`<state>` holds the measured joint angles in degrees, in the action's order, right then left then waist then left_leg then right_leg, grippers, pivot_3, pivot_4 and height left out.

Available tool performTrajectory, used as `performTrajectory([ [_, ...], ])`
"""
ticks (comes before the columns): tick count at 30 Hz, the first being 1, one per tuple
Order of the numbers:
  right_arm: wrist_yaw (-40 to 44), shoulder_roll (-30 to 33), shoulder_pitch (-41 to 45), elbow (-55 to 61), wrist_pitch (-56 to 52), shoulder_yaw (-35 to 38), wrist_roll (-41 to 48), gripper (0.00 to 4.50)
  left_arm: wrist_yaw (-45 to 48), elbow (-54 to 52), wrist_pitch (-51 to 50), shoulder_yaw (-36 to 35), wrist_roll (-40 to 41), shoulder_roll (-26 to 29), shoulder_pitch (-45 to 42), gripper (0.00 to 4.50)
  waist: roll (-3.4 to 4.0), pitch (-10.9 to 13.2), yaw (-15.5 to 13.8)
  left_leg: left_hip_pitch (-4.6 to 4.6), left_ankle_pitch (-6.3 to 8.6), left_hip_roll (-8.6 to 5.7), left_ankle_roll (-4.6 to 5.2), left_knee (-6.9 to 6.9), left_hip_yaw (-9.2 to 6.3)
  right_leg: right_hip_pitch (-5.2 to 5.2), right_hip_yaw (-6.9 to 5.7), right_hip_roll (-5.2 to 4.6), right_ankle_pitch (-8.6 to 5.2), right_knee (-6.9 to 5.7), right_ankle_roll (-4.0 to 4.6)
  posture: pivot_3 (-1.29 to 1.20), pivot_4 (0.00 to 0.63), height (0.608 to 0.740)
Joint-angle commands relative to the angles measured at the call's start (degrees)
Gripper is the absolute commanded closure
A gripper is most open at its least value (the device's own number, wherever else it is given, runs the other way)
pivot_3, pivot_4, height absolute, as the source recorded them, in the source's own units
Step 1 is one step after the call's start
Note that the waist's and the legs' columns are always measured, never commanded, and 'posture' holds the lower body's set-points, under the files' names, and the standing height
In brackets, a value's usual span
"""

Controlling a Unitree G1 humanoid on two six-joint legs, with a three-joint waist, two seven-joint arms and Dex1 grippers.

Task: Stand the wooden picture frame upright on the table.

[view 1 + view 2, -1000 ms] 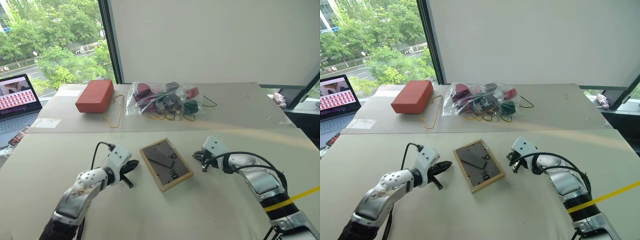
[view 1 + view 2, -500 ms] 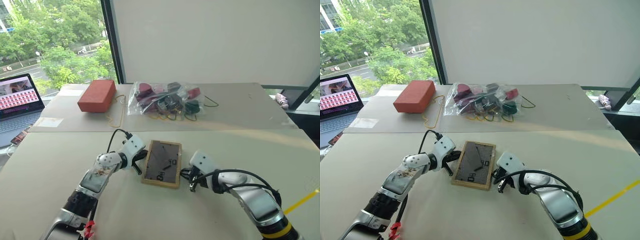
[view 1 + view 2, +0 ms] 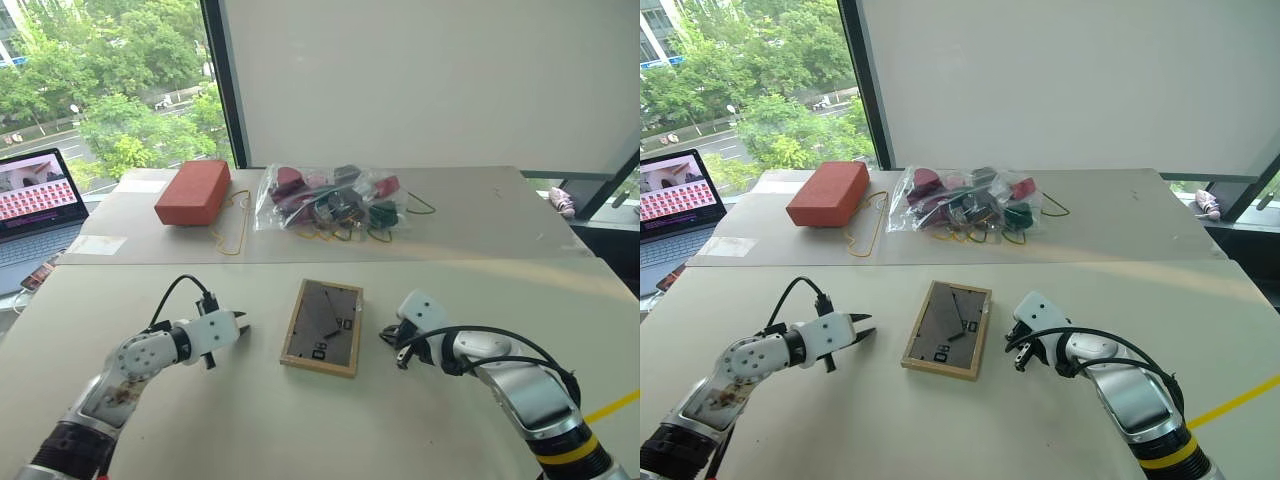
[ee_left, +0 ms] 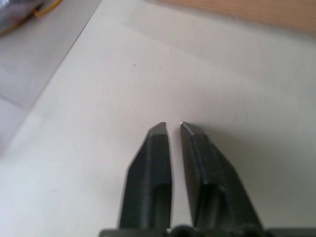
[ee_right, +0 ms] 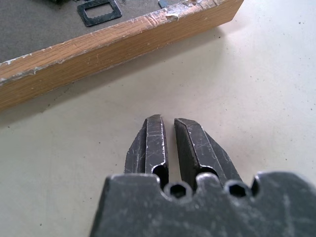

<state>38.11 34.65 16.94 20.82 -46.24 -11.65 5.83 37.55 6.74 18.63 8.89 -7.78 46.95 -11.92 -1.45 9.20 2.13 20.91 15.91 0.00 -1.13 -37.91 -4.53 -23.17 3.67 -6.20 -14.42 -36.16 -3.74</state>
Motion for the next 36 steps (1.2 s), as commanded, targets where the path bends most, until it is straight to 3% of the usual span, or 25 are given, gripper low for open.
performTrajectory([
  [1, -0.02, -4.68, 0.66, 2.44, -4.54, 1.26, 5.26, 3.92, -18.51, 12.67, 33.65, 8.38, -26.31, 2.71, -6.62, 1.83, -0.04, 0.0, -0.14, 0.02, 0.0, -0.01, 0.01, 0.0, 0.01, -0.01, 0.0, 0.0, 0.0, 0.0, 0.0, 0.0, 0.15, 0.74],
  [3, 0.46, -5.66, 0.82, 3.49, -6.77, 1.71, 7.01, 3.92, -26.92, 18.45, 39.78, 10.66, -34.36, 2.17, -10.3, 1.49, 0.06, -0.05, -0.45, 0.03, 0.0, 0.0, 0.0, 0.0, -0.03, -0.03, -0.06, 0.02, 0.02, 0.0, 0.03, 0.0, 0.15, 0.74],
  [9, -0.06, -6.99, 2.53, 4.84, -11.7, 0.66, 10.09, 3.92, -49.69, 27.79, 47.53, 19.23, -52.79, -2.92, -19.45, 1.49, 0.15, -0.12, -1.68, 0.15, 0.0, -0.12, 0.0, -0.01, 0.01, -0.02, -0.06, -0.07, 0.11, -0.03, -0.14, 0.0, 0.15, 0.74],
  [13, -1.4, -8.34, 4.67, 3.57, -12.2, -0.4, 10.03, 3.92, -55.53, 29.16, 49.91, 22.75, -56.15, -6.09, -21.58, 1.49, 0.2, -0.15, -1.86, 0.17, 0.0, -0.18, 0.0, -0.01, 0.01, -0.01, -0.09, -0.15, 0.12, -0.04, -0.19, 0.0, 0.15, 0.74],
  [18, -2.4, -8.39, 5.68, 2.74, -12.27, -0.17, 9.84, 3.92, -56.83, 29.16, 52.33, 23.69, -54.17, -7.52, -22.33, 1.49, 0.19, -0.16, -1.71, 0.22, -0.01, -0.17, -0.01, -0.01, -0.01, -0.03, -0.13, -0.15, 0.12, -0.07, -0.2, 0.0, 0.15, 0.74],
  [23, -2.89, -5.89, 5.31, 1.72, -12.26, 2.01, 9.37, 3.92, -55.14, 30.28, 53.65, 24.02, -51.88, -6.41, -21.99, 2.89, 0.26, -0.21, -1.3, 0.22, 0.0, -0.17, 0.0, -0.01, -0.01, -0.05, -0.13, -0.15, 0.12, -0.1, -0.2, 0.0, 0.15, 0.74],
  [24, -2.98, -5.09, 5.58, 0.85, -11.79, 2.76, 9.1, 3.92, -55.19, 30.09, 53.56, 24.06, -51.97, -6.14, -21.73, 3.38, 0.27, -0.21, -1.28, 0.22, 0.0, -0.17, 0.0, -0.01, -0.01, -0.05, -0.13, -0.15, 0.12, -0.09, -0.2, 0.0, 0.15, 0.74],
  [28, -2.7, -1.93, 8.97, -4.07, -8.51, 5.45, 8.05, 3.92, -54.7, 29.65, 52.56, 24.0, -51.65, -5.75, -20.83, 3.38, 0.29, -0.22, -1.03, 0.2, 0.0, -0.17, 0.0, -0.01, 0.0, -0.05, -0.14, -0.15, 0.12, -0.07, -0.2, 0.0, 0.15, 0.74],
  [31, -1.93, -2.78, 15.87, -9.96, -5.86, 7.6, 9.37, 3.23, -54.28, 29.33, 52.21, 23.97, -51.18, -5.62, -20.01, 3.38, 0.42, -0.3, -0.56, 0.16, 0.0, -0.17, 0.0, -0.01, 0.01, -0.06, -0.13, -0.15, 0.12, -0.03, -0.2, 0.0, 0.15, 0.74],
  [36, -0.55, -13.45, 26.56, -17.72, -11.02, 10.4, 17.27, 1.58, -53.3, 28.52, 51.33, 23.76, -50.05, -5.75, -19.22, 3.38, 0.56, -0.43, 0.31, 0.12, -0.01, -0.15, 0.0, -0.01, -0.03, -0.05, -0.13, -0.13, 0.12, -0.18, -0.19, 0.0, 0.15, 0.74],
])
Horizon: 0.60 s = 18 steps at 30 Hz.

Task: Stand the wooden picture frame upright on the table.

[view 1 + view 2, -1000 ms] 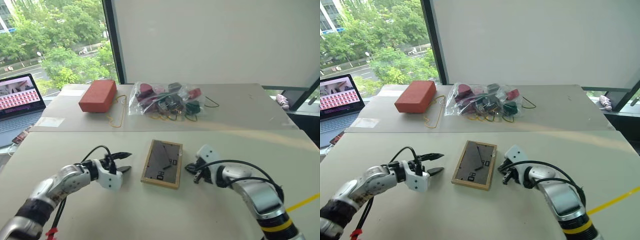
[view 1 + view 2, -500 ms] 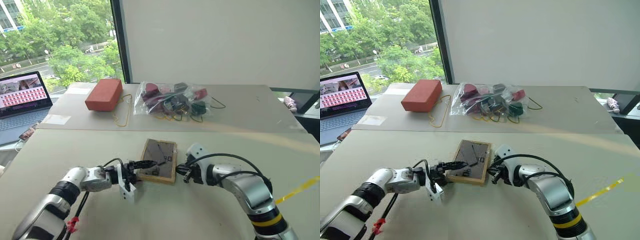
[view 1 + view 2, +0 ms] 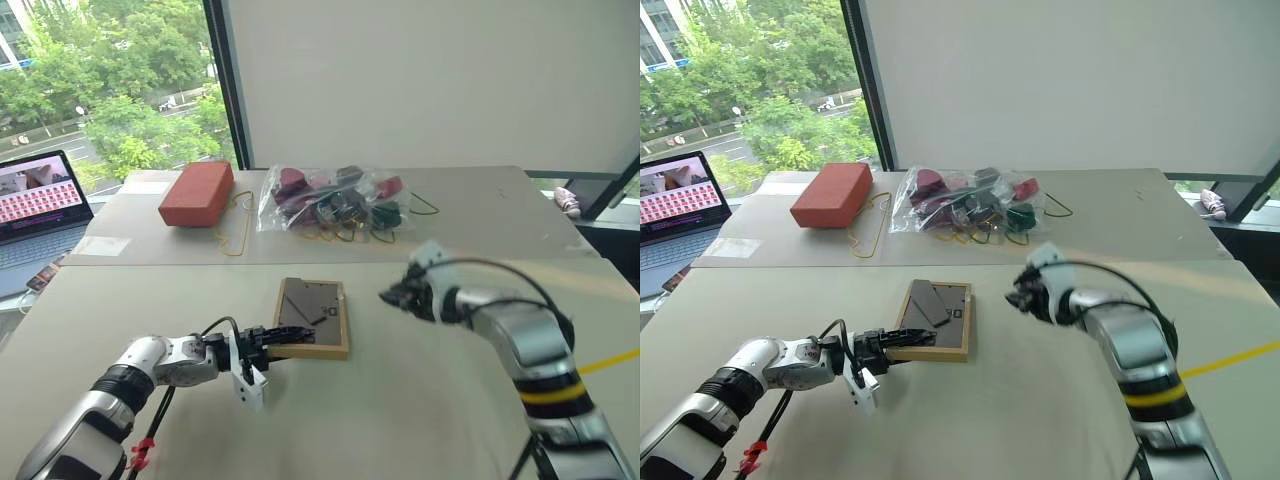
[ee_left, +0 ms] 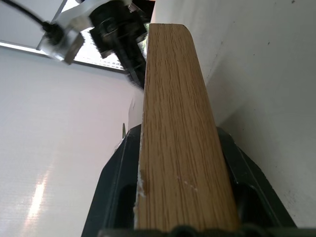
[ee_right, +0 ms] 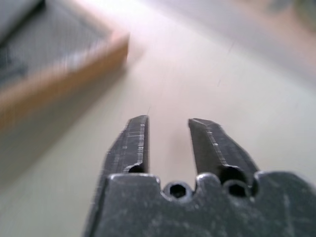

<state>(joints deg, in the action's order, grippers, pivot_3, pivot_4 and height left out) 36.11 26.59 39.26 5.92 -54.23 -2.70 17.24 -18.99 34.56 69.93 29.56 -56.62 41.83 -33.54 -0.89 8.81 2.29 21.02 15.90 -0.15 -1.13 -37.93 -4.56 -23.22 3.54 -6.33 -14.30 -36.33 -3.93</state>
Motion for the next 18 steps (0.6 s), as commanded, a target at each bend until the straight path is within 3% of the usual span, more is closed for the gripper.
performTrajectory([
  [1, 1.56, -7.47, 5.86, -5.19, -3.35, 1.51, 6.5, 1.1, 3.46, 0.55, -0.07, 3.05, -0.97, -0.7, 2.43, 3.38, 0.03, -0.04, 0.22, 0.0, 0.0, -0.01, 0.0, 0.0, 0.0, -0.01, 0.0, -0.01, 0.0, -0.23, 0.0, 0.0, 0.15, 0.74],
  [4, 3.98, -10.0, 8.46, -10.22, -4.92, 0.03, 7.98, 0.12, 4.01, 0.18, -0.19, 2.92, -0.47, -0.92, 2.56, 3.38, 0.05, -0.05, -0.1, 0.01, 0.0, -0.03, -0.01, -0.01, -0.03, -0.04, -0.05, -0.03, 0.0, -0.34, 0.0, 0.0, 0.15, 0.74],
  [5, 4.92, -10.27, 9.11, -11.79, -5.71, -0.61, 8.46, 0.0, 4.27, 0.15, -0.22, 2.87, -0.27, -1.01, 2.59, 3.38, 0.05, -0.05, -0.17, 0.01, 0.0, -0.04, -0.01, -0.01, -0.03, -0.04, -0.08, -0.06, 0.0, -0.34, 0.0, 0.0, 0.15, 0.74],
  [11, 12.15, -10.74, 12.55, -25.06, -5.29, -6.67, 7.28, 0.0, 5.71, -0.24, -0.35, 2.66, 1.47, -1.59, 2.93, 3.38, 0.08, -0.07, 0.1, 0.02, 0.0, -0.07, 0.0, -0.01, 0.01, -0.16, -0.21, -0.13, 0.0, -0.4, 0.0, 0.0, 0.15, 0.74],
  [14, 16.6, -12.71, 13.07, -25.93, -7.33, -9.14, 9.35, 0.0, 7.07, 0.16, -0.46, 2.5, 3.43, -2.14, 3.11, 3.38, 0.18, -0.23, 0.14, -0.01, -0.01, -0.07, -0.02, -0.01, 0.01, -0.13, -0.21, -0.13, 0.0, -0.42, 0.0, 0.0, 0.15, 0.74],
  [18, 16.63, -16.08, 13.23, -24.14, -8.41, -9.77, 10.1, 0.0, 8.29, -0.37, -0.82, 2.37, 4.23, -2.21, 3.4, 3.38, 0.18, -0.35, 0.16, -0.01, -0.01, -0.06, -0.02, -0.01, -0.02, -0.13, -0.23, -0.13, 0.0, -0.45, 0.0, 0.0, 0.15, 0.74],
])
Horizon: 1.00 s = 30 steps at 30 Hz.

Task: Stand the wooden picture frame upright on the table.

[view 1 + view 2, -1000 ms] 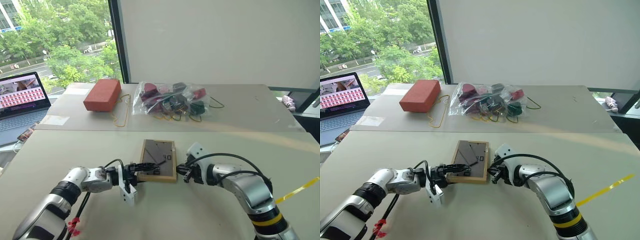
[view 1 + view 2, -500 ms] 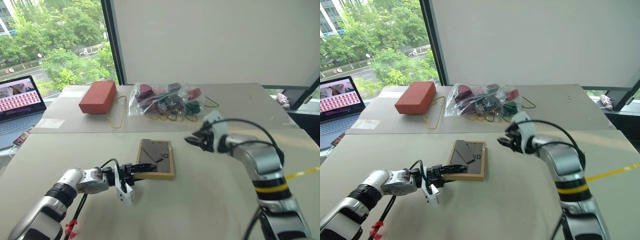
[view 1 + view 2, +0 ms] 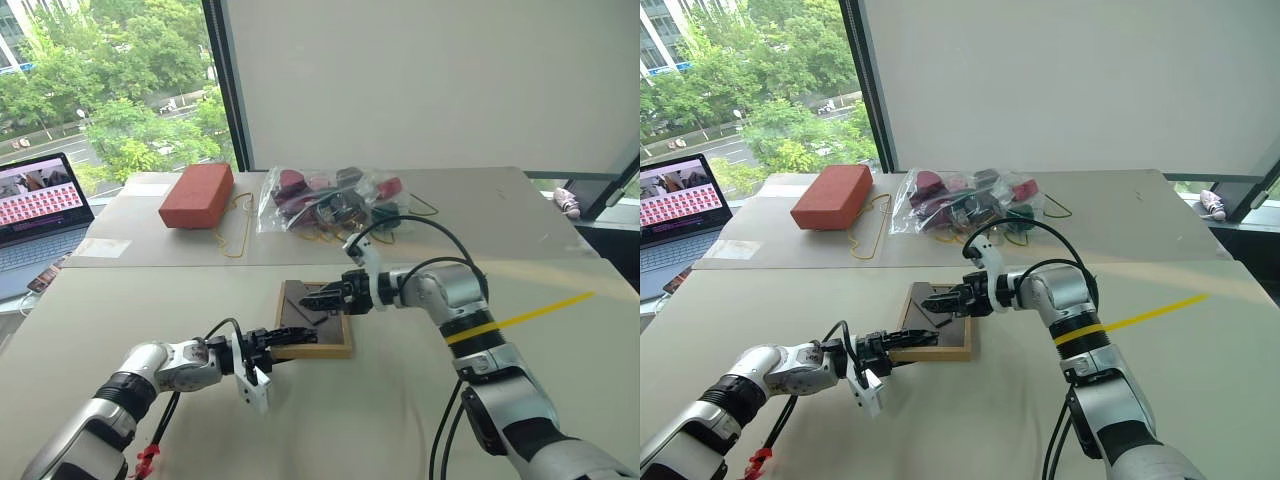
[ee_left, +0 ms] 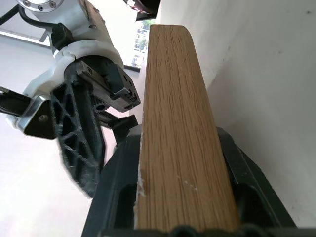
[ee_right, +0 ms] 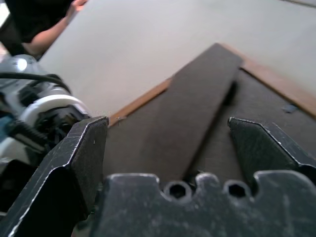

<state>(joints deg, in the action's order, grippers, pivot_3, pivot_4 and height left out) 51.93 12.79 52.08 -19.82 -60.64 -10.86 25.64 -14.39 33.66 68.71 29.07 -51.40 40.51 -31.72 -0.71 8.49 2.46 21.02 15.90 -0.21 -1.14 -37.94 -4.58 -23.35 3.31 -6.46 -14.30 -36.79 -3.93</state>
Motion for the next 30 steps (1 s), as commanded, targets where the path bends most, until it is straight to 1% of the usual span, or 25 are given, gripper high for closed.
performTrajectory([
  [1, 0.44, -3.35, 0.44, 3.05, -2.63, -1.3, 2.35, 0.0, 3.87, 0.48, 0.27, 2.82, -0.96, -0.91, 1.61, 3.38, -0.01, -0.07, -0.04, 0.0, 0.0, 0.0, 0.0, 0.0, 0.0, 0.0, -0.01, 0.0, 0.0, 0.0, 0.0, 0.0, 0.15, 0.74],
  [4, -0.43, -4.38, 0.75, 6.67, -3.65, 0.37, 3.41, 0.0, 4.16, 0.38, 0.19, 2.65, -0.89, -0.89, 1.68, 3.38, -0.01, -0.08, -0.04, 0.03, 0.0, 0.0, -0.01, -0.01, -0.02, -0.03, -0.02, 0.0, 0.0, -0.01, 0.0, 0.0, 0.15, 0.74],
  [7, -1.58, -3.82, 1.09, 8.74, -3.95, 2.95, 3.83, 0.0, 4.52, 0.64, 0.0, 2.58, -0.69, -0.88, 1.68, 3.38, -0.01, -0.08, -0.11, 0.1, -0.05, 0.0, -0.08, -0.01, -0.04, -0.14, -0.05, -0.01, 0.0, -0.08, 0.0, 0.0, 0.15, 0.74],
  [9, -1.87, -1.33, 0.42, 12.06, -3.43, 3.88, 3.77, 0.0, 4.92, 0.8, -0.25, 2.45, -0.22, -0.94, 1.72, 3.38, -0.01, -0.08, -0.11, 0.17, -0.07, -0.01, -0.13, -0.01, -0.02, -0.28, -0.04, -0.03, 0.0, -0.11, 0.0, 0.0, 0.15, 0.74],
  [12, -1.3, 2.81, -2.18, 15.62, -3.67, 2.95, 3.43, 0.0, 5.44, 0.97, -0.29, 2.27, 0.38, -1.09, 1.68, 3.38, -0.01, -0.08, -0.13, 0.43, -0.09, -0.02, -0.17, -0.04, 0.02, -0.67, -0.04, -0.05, 0.0, -0.31, 0.0, 0.0, 0.15, 0.74],
  [14, -0.89, 5.34, -4.0, 16.52, -3.81, 2.4, 3.24, 0.0, 5.97, 1.12, -0.3, 2.17, 0.77, -1.24, 1.62, 3.38, -0.02, -0.08, -0.01, 0.65, -0.11, -0.03, -0.2, -0.12, 0.02, -0.85, -0.05, -0.05, 0.01, -0.34, 0.01, 0.0, 0.15, 0.74],
  [17, -1.45, 9.24, -5.93, 14.97, -2.7, 2.38, 1.86, 0.0, 6.5, 1.27, -0.32, 2.02, 1.04, -1.36, 1.61, 3.38, -0.03, -0.09, 0.1, 0.59, -0.11, -0.02, -0.18, -0.15, 0.04, -0.8, -0.05, -0.05, 0.01, -0.34, 0.02, 0.0, 0.15, 0.74],
  [21, -4.76, 13.02, -6.62, 9.38, -0.57, 5.57, -0.43, 0.0, 6.7, 1.57, -0.26, 1.91, 1.14, -1.44, 1.61, 3.38, -0.04, -0.1, 0.15, 0.49, -0.11, 0.0, -0.19, -0.15, 0.09, -0.75, -0.04, -0.04, 0.03, -0.34, 0.06, 0.0, 0.15, 0.74],
  [23, -4.58, 15.97, -7.97, 12.02, 1.94, 8.67, -0.03, 0.0, 6.87, 1.47, -0.33, 1.86, 1.23, -1.47, 1.78, 3.38, -0.06, -0.11, 0.1, 0.42, -0.11, 0.0, -0.19, -0.15, 0.09, -0.68, -0.04, -0.04, 0.03, -0.33, 0.06, 0.0, 0.15, 0.74],
  [24, -2.99, 18.11, -9.9, 15.52, 5.55, 9.83, -0.01, 0.0, 7.07, 1.5, -0.42, 1.78, 1.5, -1.5, 1.91, 3.38, -0.06, -0.11, 0.09, 0.46, -0.11, 0.0, -0.19, -0.15, 0.1, -0.7, -0.04, -0.04, 0.03, -0.34, 0.06, 0.0, 0.15, 0.74],
  [25, -1.32, 20.52, -12.44, 19.25, 11.42, 10.15, -1.36, 0.0, 7.2, 1.49, -0.47, 1.7, 1.69, -1.49, 1.99, 3.38, -0.06, -0.11, 0.04, 0.47, -0.11, 0.01, -0.18, -0.15, 0.1, -0.7, -0.04, -0.04, 0.03, -0.33, 0.06, 0.0, 0.15, 0.74],
  [26, -0.2, 22.0, -14.15, 21.56, 15.47, 10.06, -2.39, 0.0, 7.27, 1.48, -0.48, 1.63, 1.82, -1.48, 2.04, 3.38, -0.06, -0.11, -0.02, 0.51, -0.1, 0.0, -0.16, -0.14, 0.11, -0.74, -0.04, -0.04, 0.03, -0.3, 0.05, 0.0, 0.15, 0.74],
  [27, 1.48, 24.71, -17.7, 24.75, 21.87, 9.65, -4.62, 0.0, 7.35, 1.47, -0.48, 1.55, 1.93, -1.42, 2.1, 3.38, -0.06, -0.11, -0.01, 0.56, -0.08, 0.01, -0.14, -0.14, 0.1, -0.77, -0.04, -0.04, 0.03, -0.3, 0.05, 0.0, 0.15, 0.74],
  [30, 4.83, 32.77, -31.91, 33.48, 48.67, 6.8, -15.77, 0.0, 7.75, 1.44, -0.52, 1.19, 2.41, -1.23, 2.25, 3.38, -0.11, -0.16, -0.36, 0.59, -0.06, 0.02, -0.1, -0.14, 0.09, -0.73, -0.09, -0.04, 0.02, -0.23, 0.04, 0.0, 0.15, 0.74],
])
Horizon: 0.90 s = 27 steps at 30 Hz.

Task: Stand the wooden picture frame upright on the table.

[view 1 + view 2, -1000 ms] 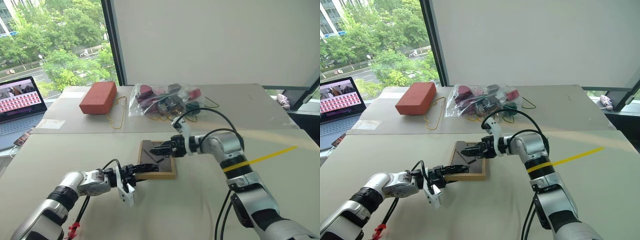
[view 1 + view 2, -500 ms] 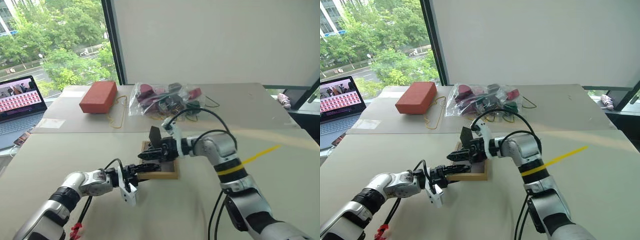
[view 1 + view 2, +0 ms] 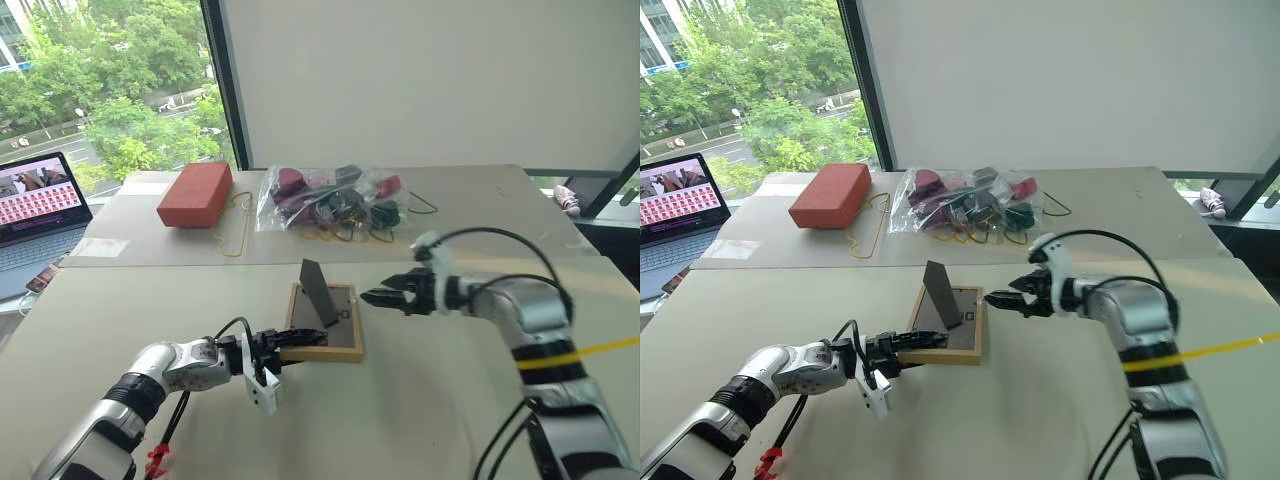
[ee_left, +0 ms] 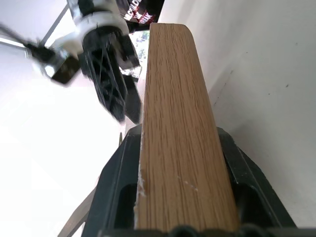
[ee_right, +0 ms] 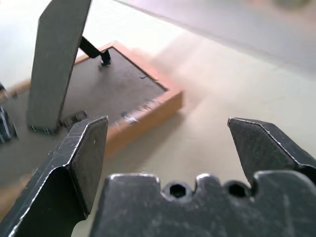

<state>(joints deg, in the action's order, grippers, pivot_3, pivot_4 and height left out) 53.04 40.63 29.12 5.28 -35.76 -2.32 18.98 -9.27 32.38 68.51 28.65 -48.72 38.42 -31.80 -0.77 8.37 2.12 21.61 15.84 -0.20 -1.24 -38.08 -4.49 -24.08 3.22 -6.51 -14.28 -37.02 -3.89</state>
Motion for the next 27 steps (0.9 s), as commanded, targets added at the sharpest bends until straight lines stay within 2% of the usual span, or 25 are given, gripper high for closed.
performTrajectory([
  [1, 2.95, 6.69, -13.01, 10.06, 32.56, -3.93, -13.93, 0.0, 2.89, 2.61, -0.26, 1.47, 0.12, 0.87, 2.38, 3.38, -0.07, -0.08, 0.06, -0.02, 0.05, 0.02, 0.08, 0.0, 0.01, 0.02, -0.02, 0.0, -0.01, 0.04, -0.02, 0.0, 0.15, 0.74],
  [3, -0.21, 7.14, -17.15, 11.52, 44.21, -7.46, -21.23, 0.0, 3.58, 2.45, -0.23, 1.17, 1.21, 0.8, 2.48, 3.38, -0.12, -0.1, 0.85, -0.17, 0.06, 0.04, 0.1, 0.0, 0.17, 0.07, 0.05, 0.0, -0.01, 0.07, -0.01, 0.0, 0.15, 0.74],
  [7, -8.9, 3.15, -17.4, 10.69, 56.06, -11.55, -32.96, 0.0, 4.58, 2.44, 0.01, 0.92, 2.15, 0.78, 2.5, 3.38, -0.13, -0.09, 1.23, -0.6, -0.02, 0.1, -0.03, 0.0, 0.46, 0.27, 0.25, 0.06, 0.03, 0.17, 0.06, 0.0, 0.15, 0.74],
  [13, -17.61, -2.83, -12.6, 7.48, 62.41, -14.46, -43.87, 0.0, 5.86, 2.43, 0.14, 0.65, 3.27, 0.43, 2.48, 3.38, -0.23, -0.08, 0.5, -1.15, 0.04, 0.12, 0.05, 0.03, 0.45, 0.91, 0.24, 0.08, 0.02, 0.38, 0.05, 0.0, 0.15, 0.74],
  [17, -18.4, -4.33, -11.89, 6.22, 64.01, -16.51, -46.13, 0.0, 6.49, 2.52, 0.09, 0.26, 4.2, 0.16, 2.4, 3.38, -0.26, -0.09, 0.25, -1.14, 0.14, 0.11, 0.22, 0.05, 0.45, 0.91, 0.23, 0.07, 0.02, 0.49, 0.06, 0.0, 0.15, 0.74],
  [20, -18.93, -4.69, -12.36, 4.97, 64.5, -17.02, -46.53, 0.7, 7.14, 2.35, 0.22, -0.19, 5.18, -0.05, 2.5, 3.38, -0.26, -0.09, 0.23, -1.18, 0.14, 0.12, 0.22, 0.08, 0.45, 0.96, 0.23, 0.08, 0.02, 0.5, 0.06, 0.0, 0.15, 0.74],
  [26, -19.86, -5.43, -12.25, 4.02, 64.75, -17.1, -47.04, 2.78, 8.87, 1.5, 0.26, -1.22, 9.16, -0.53, 3.34, 3.38, -0.25, -0.09, 0.42, -1.21, 0.14, 0.12, 0.23, 0.09, 0.46, 0.98, 0.23, 0.08, 0.02, 0.51, 0.07, 0.0, 0.15, 0.74],
  [27, -19.98, -5.47, -12.16, 3.83, 64.6, -16.96, -46.97, 2.99, 9.36, 1.18, 0.24, -1.5, 10.42, -0.54, 3.64, 3.38, -0.26, -0.1, 0.45, -1.25, 0.14, 0.12, 0.23, 0.1, 0.46, 0.99, 0.24, 0.08, 0.02, 0.49, 0.07, 0.0, 0.15, 0.74],
])
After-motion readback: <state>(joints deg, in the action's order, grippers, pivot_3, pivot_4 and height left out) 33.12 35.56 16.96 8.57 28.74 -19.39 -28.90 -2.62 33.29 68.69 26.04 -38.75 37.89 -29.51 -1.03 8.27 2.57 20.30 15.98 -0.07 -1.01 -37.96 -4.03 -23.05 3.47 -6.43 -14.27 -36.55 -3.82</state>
